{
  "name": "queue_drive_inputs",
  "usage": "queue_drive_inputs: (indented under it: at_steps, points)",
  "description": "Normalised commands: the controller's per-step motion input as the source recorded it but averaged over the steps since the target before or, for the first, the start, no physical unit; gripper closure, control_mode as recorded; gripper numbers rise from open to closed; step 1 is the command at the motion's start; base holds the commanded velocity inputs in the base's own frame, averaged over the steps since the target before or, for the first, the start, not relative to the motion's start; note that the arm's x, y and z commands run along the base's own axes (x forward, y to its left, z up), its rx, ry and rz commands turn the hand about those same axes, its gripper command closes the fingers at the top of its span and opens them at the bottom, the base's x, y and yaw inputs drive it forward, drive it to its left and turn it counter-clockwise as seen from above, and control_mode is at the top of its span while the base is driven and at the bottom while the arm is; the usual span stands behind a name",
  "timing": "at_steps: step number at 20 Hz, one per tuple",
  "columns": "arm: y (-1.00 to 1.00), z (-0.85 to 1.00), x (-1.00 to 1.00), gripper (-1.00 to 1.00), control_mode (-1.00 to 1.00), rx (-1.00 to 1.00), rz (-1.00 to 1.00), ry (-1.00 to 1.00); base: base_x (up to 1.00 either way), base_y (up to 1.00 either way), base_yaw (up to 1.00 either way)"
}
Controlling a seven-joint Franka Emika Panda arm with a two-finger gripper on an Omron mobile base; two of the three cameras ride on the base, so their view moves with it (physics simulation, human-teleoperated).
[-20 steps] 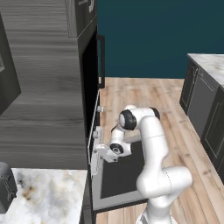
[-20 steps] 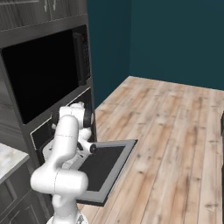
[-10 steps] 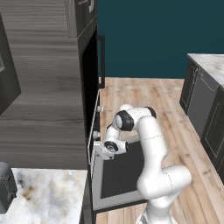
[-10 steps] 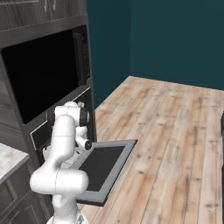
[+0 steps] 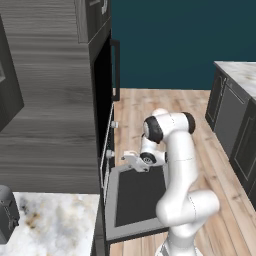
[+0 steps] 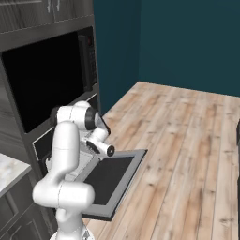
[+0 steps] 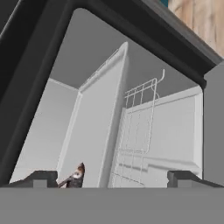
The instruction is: Place the fish on the top rack of the oven, and slide the tray back inside. Close the oven door.
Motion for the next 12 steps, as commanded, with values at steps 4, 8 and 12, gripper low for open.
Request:
queue_drive_inputs:
  at_steps: [4, 8, 12]
  points:
    - [-1.0, 0.51, -0.36, -1.0, -1.0, 0.0, 0.0, -0.28, 0.0, 0.0, 0.0]
    - [-0.98, 0.62, -0.41, -1.0, -1.0, -0.01, -0.02, -0.23, 0.0, 0.0, 0.0]
    - [-0.74, 0.96, -0.33, -1.0, -1.0, -0.06, -0.05, -0.12, 0.0, 0.0, 0.0]
